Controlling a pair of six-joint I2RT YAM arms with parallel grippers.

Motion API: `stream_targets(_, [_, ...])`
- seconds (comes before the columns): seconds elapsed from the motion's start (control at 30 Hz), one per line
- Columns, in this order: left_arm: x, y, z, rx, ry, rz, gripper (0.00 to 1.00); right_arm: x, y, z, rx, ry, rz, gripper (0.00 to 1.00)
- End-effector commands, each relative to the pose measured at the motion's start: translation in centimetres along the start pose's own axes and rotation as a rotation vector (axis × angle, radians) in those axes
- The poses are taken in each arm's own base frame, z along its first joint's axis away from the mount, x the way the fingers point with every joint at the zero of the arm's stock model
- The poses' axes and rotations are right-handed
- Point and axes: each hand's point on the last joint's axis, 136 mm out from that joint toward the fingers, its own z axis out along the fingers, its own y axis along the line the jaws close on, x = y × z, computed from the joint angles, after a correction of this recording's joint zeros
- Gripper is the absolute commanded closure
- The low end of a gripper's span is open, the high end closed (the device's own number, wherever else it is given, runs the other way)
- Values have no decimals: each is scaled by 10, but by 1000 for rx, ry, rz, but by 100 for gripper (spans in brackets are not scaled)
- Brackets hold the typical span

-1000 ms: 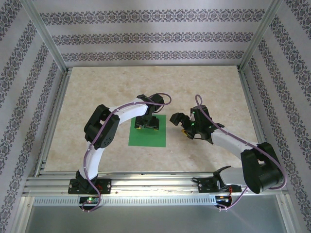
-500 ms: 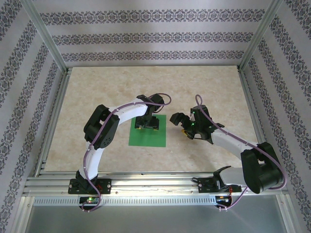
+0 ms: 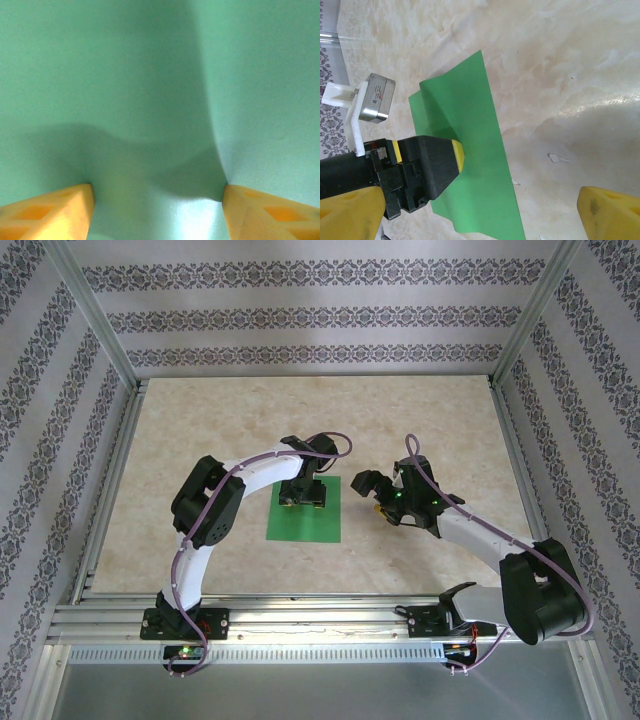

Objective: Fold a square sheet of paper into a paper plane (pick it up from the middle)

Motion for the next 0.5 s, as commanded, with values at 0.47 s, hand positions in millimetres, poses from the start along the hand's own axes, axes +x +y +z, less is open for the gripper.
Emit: stream_targets(0.47, [-2, -32, -10, 163, -61, 79, 61, -5, -5, -7, 11, -42, 24, 2])
